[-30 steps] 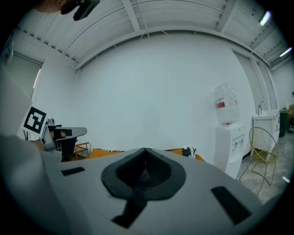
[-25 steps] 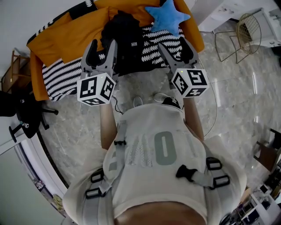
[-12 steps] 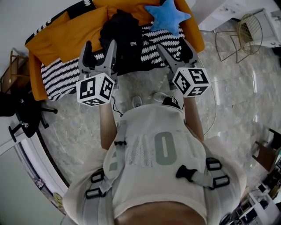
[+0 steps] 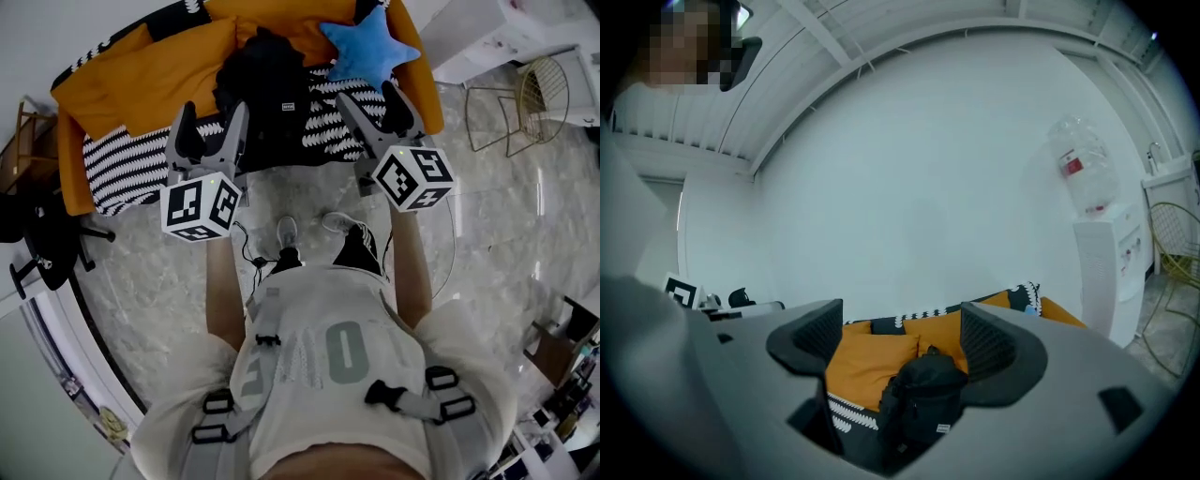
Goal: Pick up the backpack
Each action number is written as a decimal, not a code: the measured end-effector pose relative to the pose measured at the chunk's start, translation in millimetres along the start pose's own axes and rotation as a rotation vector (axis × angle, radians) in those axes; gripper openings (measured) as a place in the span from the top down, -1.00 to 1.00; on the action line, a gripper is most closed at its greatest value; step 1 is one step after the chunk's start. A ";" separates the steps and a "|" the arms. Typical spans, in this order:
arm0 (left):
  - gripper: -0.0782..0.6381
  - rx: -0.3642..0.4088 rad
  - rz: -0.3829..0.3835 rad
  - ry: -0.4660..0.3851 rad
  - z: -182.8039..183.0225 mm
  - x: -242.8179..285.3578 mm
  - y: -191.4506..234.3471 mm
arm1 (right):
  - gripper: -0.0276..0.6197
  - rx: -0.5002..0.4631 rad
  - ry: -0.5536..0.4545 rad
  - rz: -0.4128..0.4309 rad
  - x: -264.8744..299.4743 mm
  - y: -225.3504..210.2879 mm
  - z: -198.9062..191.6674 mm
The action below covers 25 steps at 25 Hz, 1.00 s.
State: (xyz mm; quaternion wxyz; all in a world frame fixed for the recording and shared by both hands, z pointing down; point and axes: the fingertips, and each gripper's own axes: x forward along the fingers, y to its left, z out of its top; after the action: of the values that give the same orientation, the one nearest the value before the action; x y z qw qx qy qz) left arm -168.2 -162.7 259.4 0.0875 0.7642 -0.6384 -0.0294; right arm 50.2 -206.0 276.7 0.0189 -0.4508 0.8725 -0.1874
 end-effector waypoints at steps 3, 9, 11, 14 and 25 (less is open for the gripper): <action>-0.20 -0.016 0.010 0.018 -20.4 23.2 17.1 | -0.27 0.017 0.011 0.031 32.4 -7.4 -9.9; -0.24 -0.052 0.023 0.070 -76.1 58.6 53.5 | -0.27 0.048 0.058 0.075 85.7 -19.9 -46.7; -0.26 -0.097 0.031 0.058 -94.7 70.8 67.2 | -0.27 0.060 0.068 0.077 103.1 -29.7 -61.4; -0.32 -0.124 0.045 0.074 -130.2 84.7 85.0 | -0.27 0.098 0.095 0.081 123.3 -42.3 -95.3; -0.37 -0.209 0.117 0.164 -278.8 135.9 138.3 | -0.27 0.208 0.173 0.076 185.4 -102.1 -215.2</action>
State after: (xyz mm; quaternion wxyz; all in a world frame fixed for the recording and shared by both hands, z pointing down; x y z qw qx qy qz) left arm -234.0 -292.7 566.1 0.2200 0.7122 -0.6660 -0.0279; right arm -23.6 -339.9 537.0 -0.0024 -0.3951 0.8632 -0.3142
